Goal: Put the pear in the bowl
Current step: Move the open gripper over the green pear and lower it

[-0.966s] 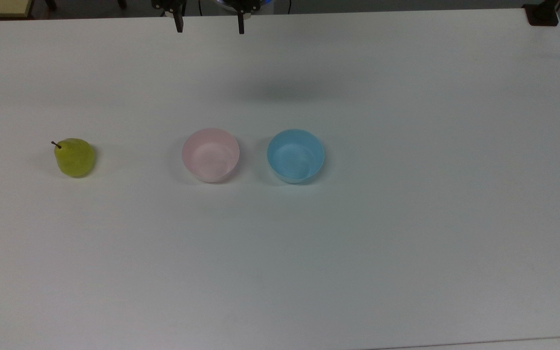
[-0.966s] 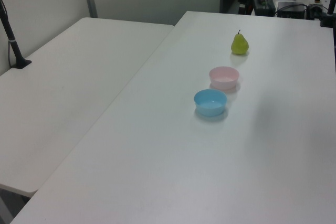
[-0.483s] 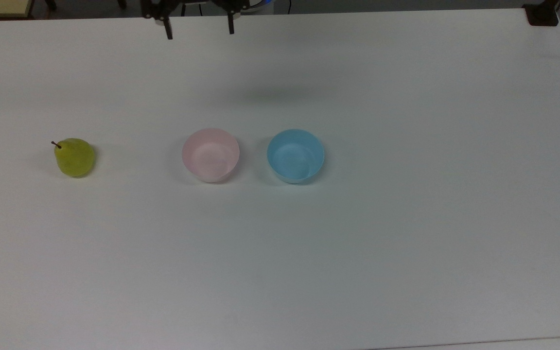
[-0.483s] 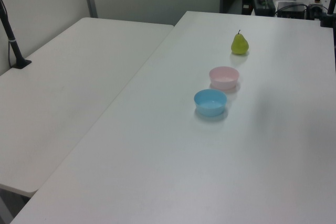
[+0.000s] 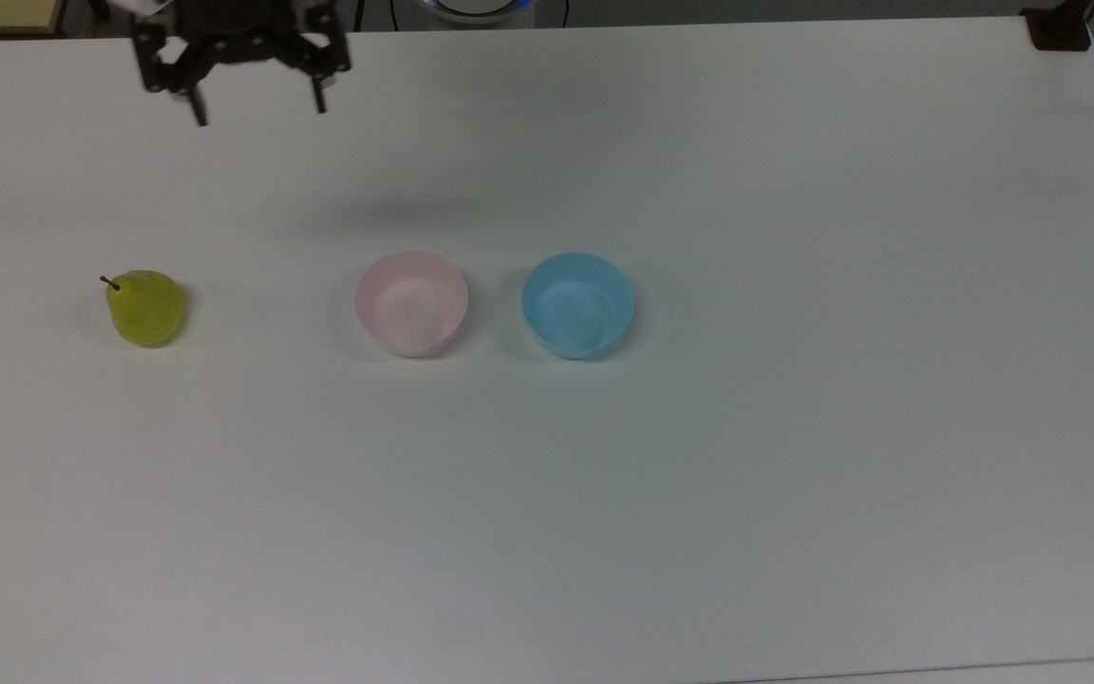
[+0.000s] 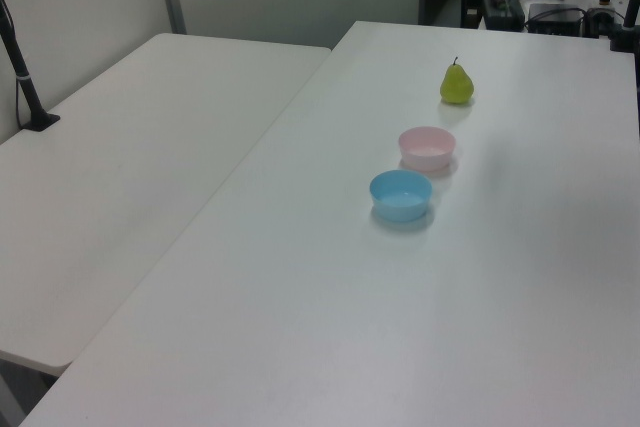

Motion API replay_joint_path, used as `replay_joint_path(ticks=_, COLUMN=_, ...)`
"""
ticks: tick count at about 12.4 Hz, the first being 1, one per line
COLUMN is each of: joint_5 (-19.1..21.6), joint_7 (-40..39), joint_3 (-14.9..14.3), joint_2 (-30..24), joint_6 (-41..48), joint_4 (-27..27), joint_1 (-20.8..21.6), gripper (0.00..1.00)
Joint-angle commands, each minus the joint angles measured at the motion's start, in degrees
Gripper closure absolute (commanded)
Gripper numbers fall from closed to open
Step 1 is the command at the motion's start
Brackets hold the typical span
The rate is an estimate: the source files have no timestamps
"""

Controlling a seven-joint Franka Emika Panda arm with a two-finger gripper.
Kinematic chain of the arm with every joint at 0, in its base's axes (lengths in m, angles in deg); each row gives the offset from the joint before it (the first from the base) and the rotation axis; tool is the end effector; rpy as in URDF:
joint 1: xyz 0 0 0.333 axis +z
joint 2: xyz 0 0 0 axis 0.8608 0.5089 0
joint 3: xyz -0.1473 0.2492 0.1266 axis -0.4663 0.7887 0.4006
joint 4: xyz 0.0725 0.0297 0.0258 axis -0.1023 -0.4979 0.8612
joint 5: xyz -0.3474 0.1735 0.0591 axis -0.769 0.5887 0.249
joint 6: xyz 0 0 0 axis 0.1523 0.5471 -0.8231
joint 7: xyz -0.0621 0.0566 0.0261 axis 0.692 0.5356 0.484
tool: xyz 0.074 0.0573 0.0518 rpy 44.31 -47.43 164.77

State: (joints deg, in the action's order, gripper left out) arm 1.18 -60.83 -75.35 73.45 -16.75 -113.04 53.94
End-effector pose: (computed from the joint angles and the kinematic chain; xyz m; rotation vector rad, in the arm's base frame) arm 0.5959 -0.1156 0.5682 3.0343 0.3507 0.0662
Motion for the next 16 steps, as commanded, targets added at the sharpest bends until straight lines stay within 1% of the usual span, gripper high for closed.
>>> replay_joint_path(ticks=1, joint_5=-1.7, joint_7=-3.7, joint_3=-0.1, joint_2=5.1, joint_6=-7.9, joint_4=1.9, joint_1=-3.3, gripper=0.0)
replay_joint_path(ticks=3, joint_5=-1.6, joint_7=-4.8, joint_3=-0.1, joint_2=7.6, joint_6=-11.2, joint_4=0.3, joint_1=-5.8, gripper=0.0)
replay_joint_path(ticks=5, joint_5=-1.7, joint_7=-6.3, joint_3=-0.1, joint_2=9.8, joint_6=-16.5, joint_4=-2.3, joint_1=-6.8, gripper=0.0)
replay_joint_path(ticks=8, joint_5=-1.7, joint_7=-7.1, joint_3=-0.8, joint_2=13.5, joint_6=-21.0, joint_4=-3.1, joint_1=-8.4, gripper=0.0)
replay_joint_path(ticks=10, joint_5=-1.8, joint_7=-7.2, joint_3=-0.8, joint_2=15.7, joint_6=-26.0, joint_4=-4.3, joint_1=-10.0, gripper=0.0)
replay_joint_path(ticks=11, joint_5=-1.9, joint_7=-7.2, joint_3=-0.8, joint_2=16.3, joint_6=-26.6, joint_4=-4.3, joint_1=-10.3, gripper=0.0)
replay_joint_path(ticks=13, joint_5=-2.6, joint_7=-8.5, joint_3=-1.7, joint_2=17.4, joint_6=-27.4, joint_4=-4.4, joint_1=-10.4, gripper=0.0)
replay_joint_path(ticks=16, joint_5=-3.1, joint_7=-8.2, joint_3=-1.7, joint_2=20.0, joint_6=-30.2, joint_4=-4.4, joint_1=-10.4, gripper=0.0)
